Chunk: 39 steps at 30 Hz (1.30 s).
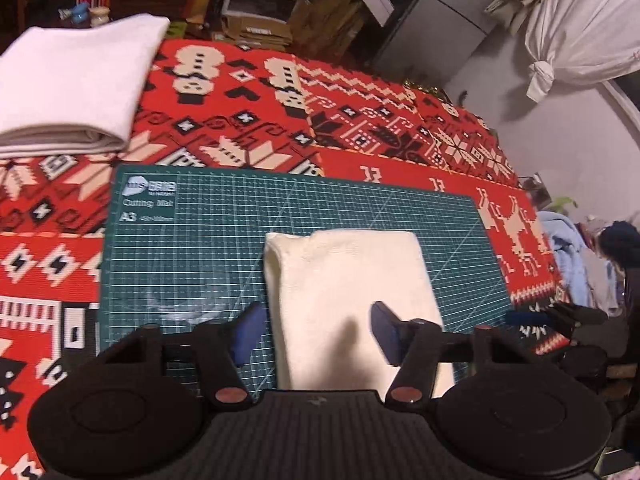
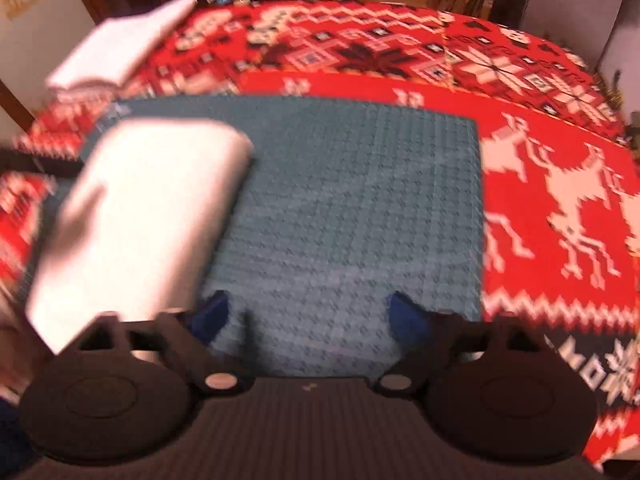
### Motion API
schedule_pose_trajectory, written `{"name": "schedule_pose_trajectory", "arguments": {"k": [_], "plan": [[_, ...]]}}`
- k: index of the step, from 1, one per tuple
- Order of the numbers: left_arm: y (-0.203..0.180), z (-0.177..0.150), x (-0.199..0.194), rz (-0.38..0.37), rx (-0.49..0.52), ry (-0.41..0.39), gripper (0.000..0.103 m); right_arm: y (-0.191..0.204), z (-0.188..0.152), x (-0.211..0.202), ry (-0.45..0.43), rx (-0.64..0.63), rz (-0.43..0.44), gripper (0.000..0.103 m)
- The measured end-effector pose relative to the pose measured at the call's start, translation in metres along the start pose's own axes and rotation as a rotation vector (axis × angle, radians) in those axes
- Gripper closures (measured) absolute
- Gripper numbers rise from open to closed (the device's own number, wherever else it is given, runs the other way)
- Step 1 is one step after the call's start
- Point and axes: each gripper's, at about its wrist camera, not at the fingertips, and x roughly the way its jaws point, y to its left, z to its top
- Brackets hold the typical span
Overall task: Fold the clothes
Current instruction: 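Open both grippers and move them to the folded vest's end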
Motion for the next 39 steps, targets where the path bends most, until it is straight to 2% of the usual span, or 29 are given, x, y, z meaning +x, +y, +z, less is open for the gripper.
{"name": "schedule_pose_trajectory", "arguments": {"k": [1, 2, 3, 5, 6, 10, 13, 16, 24, 28, 33, 37, 39], "plan": [[0.001, 0.001, 0.002, -0.002, -0.002, 0.004, 0.069, 0.001, 0.01, 0.003, 0.017, 0.025, 0.019, 0.05], [0.002, 0.002, 0.005, -0.004, -0.005, 0.006, 0.071, 0.0, 0.018, 0.008, 0.056, 0.058, 0.032, 0.075], [0.005, 0.002, 0.008, -0.003, -0.013, 0.011, 0.074, 0.0, 0.026, 0.014, 0.095, 0.093, 0.045, 0.088], [0.01, 0.004, 0.011, -0.015, -0.023, 0.018, 0.076, -0.003, 0.04, 0.028, 0.187, 0.162, 0.062, 0.09], [0.012, 0.004, 0.013, -0.021, -0.028, 0.021, 0.077, -0.001, 0.048, 0.036, 0.224, 0.168, 0.068, 0.095], [0.019, 0.004, 0.017, -0.05, -0.035, 0.024, 0.08, 0.021, 0.062, 0.047, 0.287, 0.135, 0.043, 0.097], [0.023, 0.004, 0.02, -0.074, -0.041, 0.022, 0.08, 0.034, 0.072, 0.055, 0.326, 0.173, 0.043, 0.097], [0.027, 0.003, 0.022, -0.095, -0.051, 0.02, 0.08, 0.041, 0.086, 0.067, 0.352, 0.213, 0.025, 0.102], [0.038, 0.006, 0.026, -0.136, -0.092, 0.018, 0.08, 0.039, 0.129, 0.075, 0.304, 0.285, -0.037, 0.103], [0.041, 0.006, 0.026, -0.144, -0.101, 0.017, 0.08, 0.044, 0.121, 0.073, 0.331, 0.271, -0.046, 0.103], [0.04, 0.007, 0.026, -0.145, -0.092, 0.02, 0.08, 0.057, 0.085, 0.073, 0.43, 0.243, -0.04, 0.103], [0.038, 0.009, 0.026, -0.137, -0.084, 0.024, 0.081, 0.06, 0.084, 0.07, 0.405, 0.221, -0.049, 0.103], [0.037, 0.01, 0.026, -0.131, -0.078, 0.023, 0.081, 0.058, 0.098, 0.068, 0.34, 0.218, -0.059, 0.103]]}}
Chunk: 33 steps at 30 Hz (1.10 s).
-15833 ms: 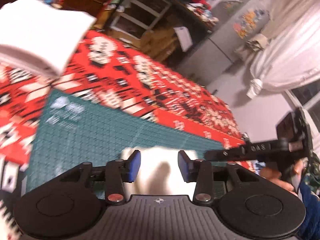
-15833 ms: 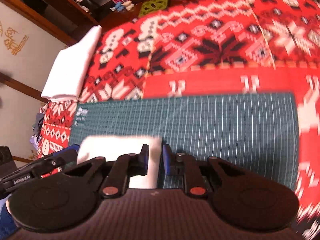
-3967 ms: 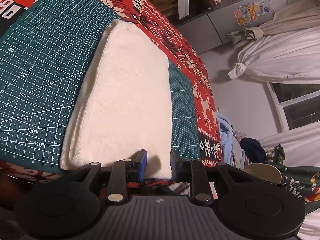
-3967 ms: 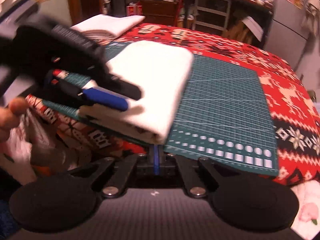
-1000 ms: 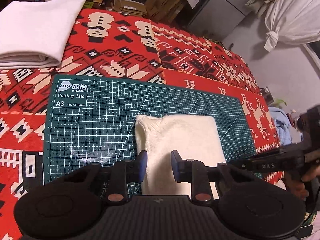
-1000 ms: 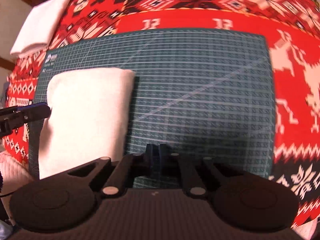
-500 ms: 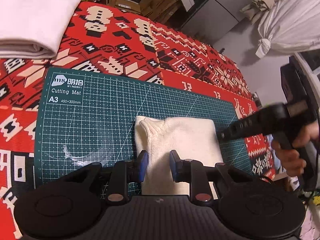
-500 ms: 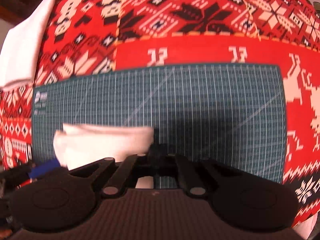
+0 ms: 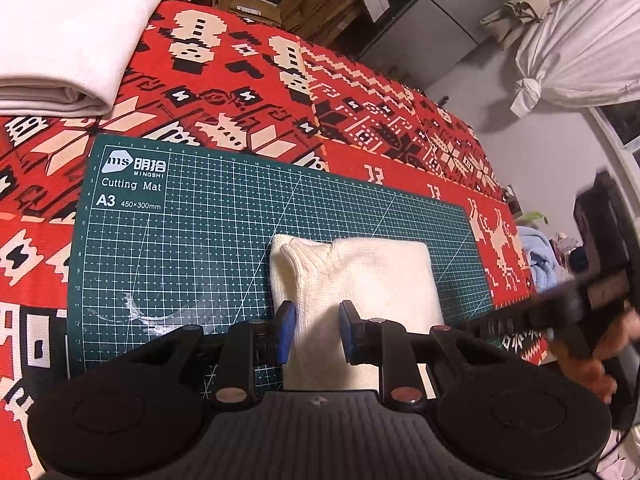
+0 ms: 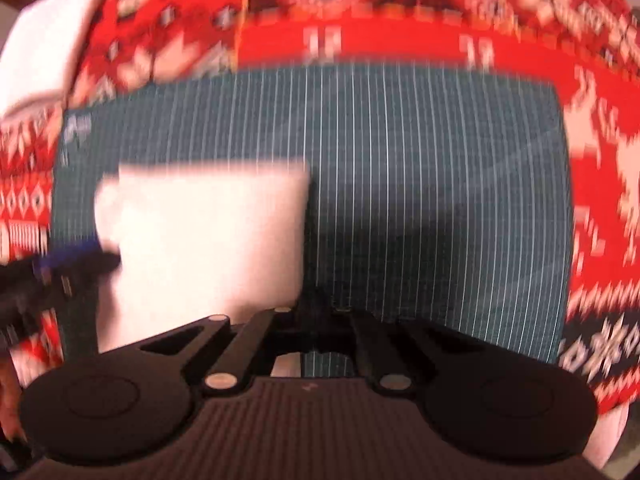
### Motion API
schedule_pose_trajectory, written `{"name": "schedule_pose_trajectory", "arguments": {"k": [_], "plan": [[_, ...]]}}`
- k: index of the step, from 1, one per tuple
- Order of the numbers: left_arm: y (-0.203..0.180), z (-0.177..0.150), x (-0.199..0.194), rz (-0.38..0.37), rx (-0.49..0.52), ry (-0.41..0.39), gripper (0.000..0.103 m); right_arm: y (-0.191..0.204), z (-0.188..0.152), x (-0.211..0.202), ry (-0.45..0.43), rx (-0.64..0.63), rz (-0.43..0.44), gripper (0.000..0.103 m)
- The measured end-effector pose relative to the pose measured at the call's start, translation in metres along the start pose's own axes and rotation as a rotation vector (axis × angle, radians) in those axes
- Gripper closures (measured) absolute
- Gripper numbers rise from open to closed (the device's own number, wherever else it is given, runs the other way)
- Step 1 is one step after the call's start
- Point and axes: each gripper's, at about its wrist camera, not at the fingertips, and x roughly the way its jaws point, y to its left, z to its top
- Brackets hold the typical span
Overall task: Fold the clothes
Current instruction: 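Open both grippers and move them to the folded vest's end, then grasp the folded cream vest with both grippers and lift it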
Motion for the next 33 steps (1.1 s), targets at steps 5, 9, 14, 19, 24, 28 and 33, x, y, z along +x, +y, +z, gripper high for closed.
{"name": "schedule_pose_trajectory", "arguments": {"k": [5, 9, 14, 19, 24, 28, 33], "plan": [[-0.002, 0.006, -0.003, 0.008, 0.005, -0.018, 0.081, -0.006, 0.031, -0.036, -0.193, 0.015, 0.042, 0.102], [-0.006, 0.013, -0.012, -0.007, 0.01, -0.051, 0.081, 0.003, 0.031, -0.052, -0.247, -0.037, 0.146, 0.101], [-0.022, 0.022, -0.011, -0.011, 0.08, -0.05, 0.087, 0.021, 0.009, -0.035, -0.175, -0.124, 0.17, 0.101], [-0.026, 0.031, -0.016, 0.014, 0.107, -0.073, 0.09, 0.031, 0.011, -0.017, -0.174, -0.134, 0.145, 0.102], [-0.025, 0.035, -0.02, -0.03, 0.097, -0.072, 0.092, 0.037, 0.015, -0.02, -0.208, -0.14, 0.187, 0.101], [-0.028, 0.033, 0.0, -0.07, 0.101, -0.015, 0.092, 0.044, 0.011, -0.021, -0.188, -0.164, 0.21, 0.101], [-0.021, 0.034, 0.026, -0.004, 0.074, 0.024, 0.099, 0.047, 0.016, -0.011, -0.204, -0.159, 0.175, 0.101]]}}
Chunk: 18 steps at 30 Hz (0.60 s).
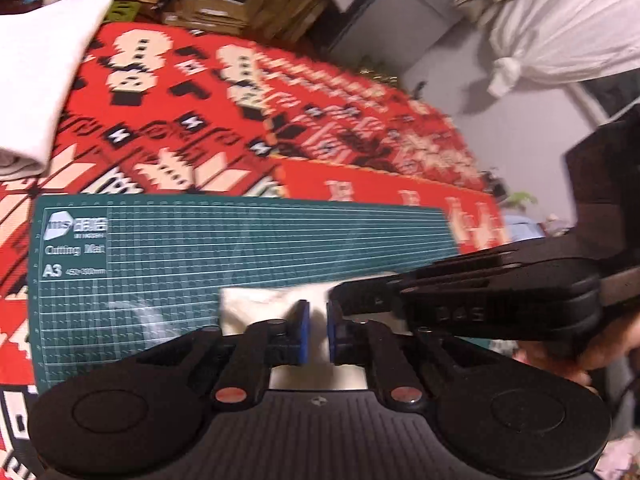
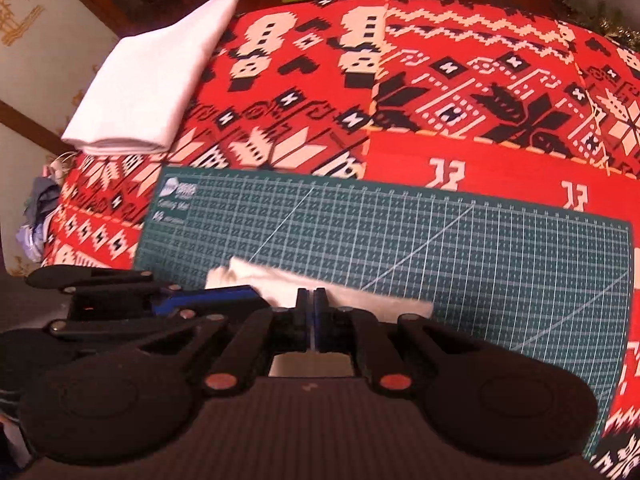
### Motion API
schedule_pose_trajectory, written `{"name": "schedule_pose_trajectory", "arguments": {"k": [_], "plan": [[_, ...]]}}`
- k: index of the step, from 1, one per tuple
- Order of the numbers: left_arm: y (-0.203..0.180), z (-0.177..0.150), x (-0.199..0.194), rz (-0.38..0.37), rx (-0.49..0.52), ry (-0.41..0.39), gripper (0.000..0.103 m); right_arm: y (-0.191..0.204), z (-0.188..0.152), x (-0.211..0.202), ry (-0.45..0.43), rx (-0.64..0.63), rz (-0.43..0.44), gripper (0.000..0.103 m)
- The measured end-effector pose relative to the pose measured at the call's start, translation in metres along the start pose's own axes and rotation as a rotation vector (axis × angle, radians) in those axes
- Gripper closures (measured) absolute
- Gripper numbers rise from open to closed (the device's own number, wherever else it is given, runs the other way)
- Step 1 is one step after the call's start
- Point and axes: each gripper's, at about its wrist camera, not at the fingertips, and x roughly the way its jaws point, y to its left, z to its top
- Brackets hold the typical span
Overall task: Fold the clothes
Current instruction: 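Grasp the folded cream vest with both grippers and lift it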
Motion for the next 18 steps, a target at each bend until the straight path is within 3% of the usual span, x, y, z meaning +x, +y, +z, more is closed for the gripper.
{"name": "schedule_pose_trajectory", "arguments": {"k": [7, 14, 15, 16, 18], "plan": [[0.001, 0.005, -0.024, -0.004, -0.037, -0.073, 0.098, -0.01, -0.004, -0.025, -0.083, 0.033, 0.016, 0.1], [-0.006, -0.019, -0.055, -0.005, -0.057, -0.084, 0.095, -0.024, -0.057, -0.059, -0.145, 0.063, 0.013, 0.096], [-0.007, -0.026, -0.058, -0.001, -0.064, -0.087, 0.089, -0.025, -0.067, -0.062, -0.153, 0.064, 0.011, 0.093], [-0.008, -0.032, -0.062, 0.003, -0.071, -0.09, 0.075, -0.026, -0.077, -0.065, -0.162, 0.066, 0.01, 0.091], [-0.008, -0.046, -0.068, 0.005, -0.085, -0.103, 0.063, -0.028, -0.097, -0.07, -0.185, 0.077, 0.01, 0.08]]}}
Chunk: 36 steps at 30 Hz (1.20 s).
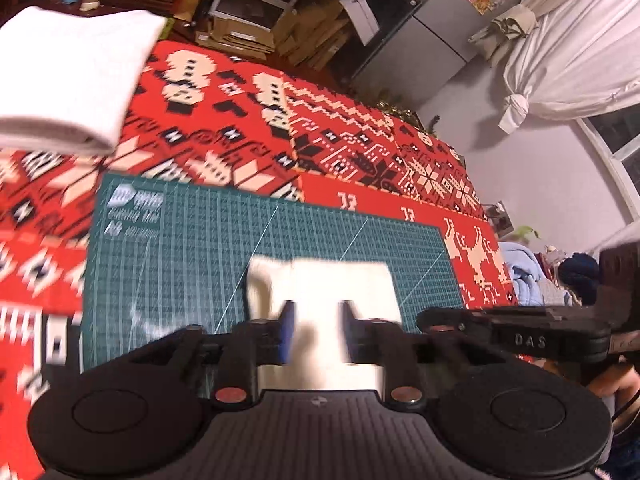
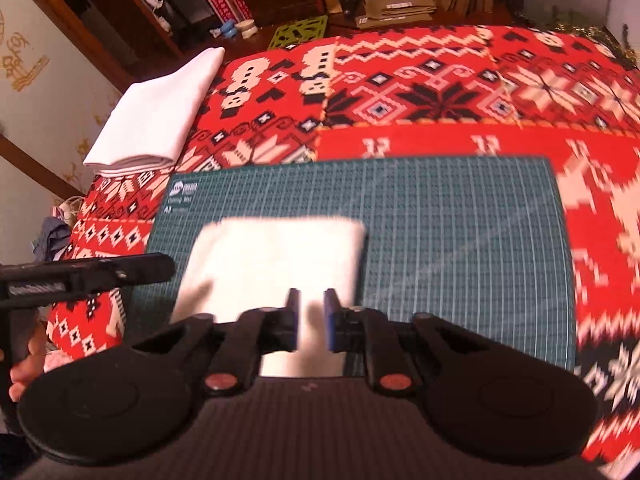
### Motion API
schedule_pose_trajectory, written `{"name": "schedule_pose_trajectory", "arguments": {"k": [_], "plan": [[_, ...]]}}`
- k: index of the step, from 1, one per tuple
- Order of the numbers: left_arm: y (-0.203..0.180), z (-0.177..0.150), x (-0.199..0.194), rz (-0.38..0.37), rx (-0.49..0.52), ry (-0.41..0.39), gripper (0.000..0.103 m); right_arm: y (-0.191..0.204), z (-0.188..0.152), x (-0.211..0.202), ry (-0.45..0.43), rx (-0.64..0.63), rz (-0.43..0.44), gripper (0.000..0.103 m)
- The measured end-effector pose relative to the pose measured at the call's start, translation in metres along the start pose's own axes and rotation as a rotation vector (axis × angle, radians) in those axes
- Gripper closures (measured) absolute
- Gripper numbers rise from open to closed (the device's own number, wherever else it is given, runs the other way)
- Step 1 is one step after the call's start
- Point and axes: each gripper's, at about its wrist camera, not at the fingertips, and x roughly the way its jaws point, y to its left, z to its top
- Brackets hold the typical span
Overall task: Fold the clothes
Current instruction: 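Grasp the folded cream vest with both grippers and lift it, then carry the held vest with both grippers over to the white clothes stack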
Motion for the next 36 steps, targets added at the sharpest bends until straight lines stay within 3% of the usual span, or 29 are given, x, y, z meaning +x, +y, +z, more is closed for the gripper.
{"name": "schedule_pose_trajectory", "arguments": {"k": [5, 10, 15, 18, 29, 36], "plan": [[0.011, -0.03, -0.003, 0.016, -0.053, -0.013, 0.053, -0.008, -0.038, -0.007, -0.057, 0.072, 0.02, 0.066], [0.014, -0.046, 0.002, -0.047, -0.076, -0.035, 0.048, -0.01, -0.06, -0.004, -0.108, 0.09, 0.019, 0.057], [0.009, -0.056, 0.012, -0.012, -0.02, -0.05, 0.047, -0.012, -0.074, 0.001, -0.151, 0.113, 0.058, 0.057], [0.017, -0.058, 0.019, -0.007, -0.04, -0.045, 0.053, -0.016, -0.076, 0.006, -0.159, 0.134, 0.073, 0.057], [0.04, -0.065, 0.031, -0.099, -0.118, -0.042, 0.059, -0.032, -0.078, 0.029, -0.161, 0.196, 0.136, 0.06], [0.043, -0.067, 0.027, -0.119, -0.144, -0.06, 0.074, -0.023, -0.074, 0.026, -0.167, 0.172, 0.113, 0.076]]}}
